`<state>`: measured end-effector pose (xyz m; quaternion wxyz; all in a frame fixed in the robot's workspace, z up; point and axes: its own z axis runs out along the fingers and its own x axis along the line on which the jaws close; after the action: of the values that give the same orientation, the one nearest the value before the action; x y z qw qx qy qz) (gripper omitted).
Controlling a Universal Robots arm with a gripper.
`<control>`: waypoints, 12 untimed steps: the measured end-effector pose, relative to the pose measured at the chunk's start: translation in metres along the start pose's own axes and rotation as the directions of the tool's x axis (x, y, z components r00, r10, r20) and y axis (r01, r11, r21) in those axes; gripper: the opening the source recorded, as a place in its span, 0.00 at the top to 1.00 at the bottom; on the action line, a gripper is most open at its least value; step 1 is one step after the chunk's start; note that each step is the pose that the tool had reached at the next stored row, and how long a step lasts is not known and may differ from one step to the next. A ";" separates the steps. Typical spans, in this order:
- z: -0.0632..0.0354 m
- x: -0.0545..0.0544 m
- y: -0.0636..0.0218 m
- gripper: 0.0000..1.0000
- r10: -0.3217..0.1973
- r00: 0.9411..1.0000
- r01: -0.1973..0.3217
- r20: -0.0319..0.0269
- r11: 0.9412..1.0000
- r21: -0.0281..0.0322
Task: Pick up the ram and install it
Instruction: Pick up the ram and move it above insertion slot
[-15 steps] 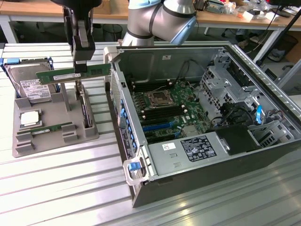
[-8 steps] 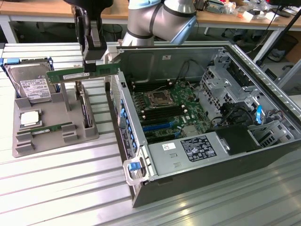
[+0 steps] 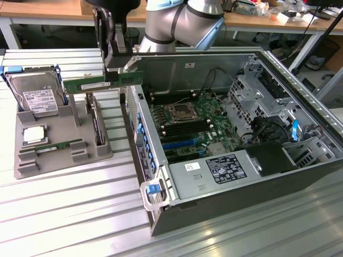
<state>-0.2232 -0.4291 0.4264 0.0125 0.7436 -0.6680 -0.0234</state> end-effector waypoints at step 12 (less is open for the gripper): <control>-0.0016 0.003 -0.0316 0.88 0.000 1.000 0.000 0.000 1.000 0.000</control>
<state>-0.1914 -0.4286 0.4264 0.0124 0.7436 -0.6681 -0.0234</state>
